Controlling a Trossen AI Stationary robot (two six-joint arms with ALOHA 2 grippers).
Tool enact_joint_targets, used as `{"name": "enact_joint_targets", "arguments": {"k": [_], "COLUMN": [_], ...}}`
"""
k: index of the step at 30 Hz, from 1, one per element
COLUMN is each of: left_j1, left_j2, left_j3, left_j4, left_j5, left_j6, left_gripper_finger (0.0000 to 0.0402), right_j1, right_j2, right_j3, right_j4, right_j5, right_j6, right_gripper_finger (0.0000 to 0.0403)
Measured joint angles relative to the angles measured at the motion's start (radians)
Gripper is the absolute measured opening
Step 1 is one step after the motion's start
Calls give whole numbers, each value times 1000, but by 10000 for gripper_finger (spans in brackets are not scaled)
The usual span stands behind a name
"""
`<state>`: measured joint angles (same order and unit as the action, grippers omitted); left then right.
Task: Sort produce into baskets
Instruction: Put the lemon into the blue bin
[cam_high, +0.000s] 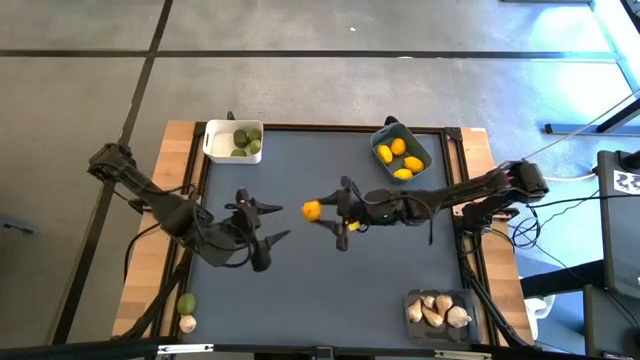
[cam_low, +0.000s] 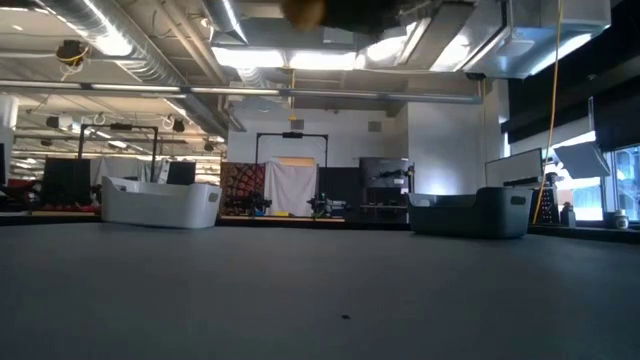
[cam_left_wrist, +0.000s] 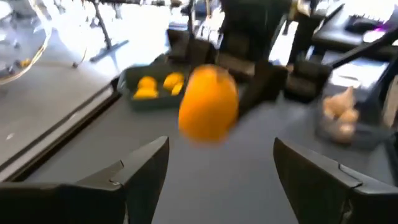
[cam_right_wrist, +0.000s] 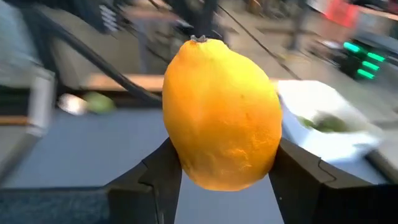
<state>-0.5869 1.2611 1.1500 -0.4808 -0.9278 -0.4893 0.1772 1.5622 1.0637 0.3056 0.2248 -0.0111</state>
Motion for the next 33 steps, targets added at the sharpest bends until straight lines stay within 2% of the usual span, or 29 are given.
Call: {"name": "enact_joint_targets", "arguments": {"k": [7, 14, 19, 23, 33], "left_j1": [-43, -37, -33, -32, -32], "left_j2": [-9, 46, 58, 57, 57], "left_j3": [0, 0, 0, 0, 0], "left_j4": [-317, -374, -373, -373, -373], "left_j5": [-3, -9, -11, -11, -11], "left_j6": [-242, -257, -240, -237, -240], "left_gripper_finger": [281, 280, 280, 280, 280], "right_j1": [-2, -96, -238, -360, -633], "right_j2": [-162, -257, -265, -254, -255], "right_j3": [0, 0, 0, -1, -115], "right_j4": [-402, -753, -991, -1112, -1092], "right_j5": [294, 396, 377, 306, 97], "right_j6": [52, 139, 250, 298, 295], "right_gripper_finger": [201, 203, 204, 204, 205]}}
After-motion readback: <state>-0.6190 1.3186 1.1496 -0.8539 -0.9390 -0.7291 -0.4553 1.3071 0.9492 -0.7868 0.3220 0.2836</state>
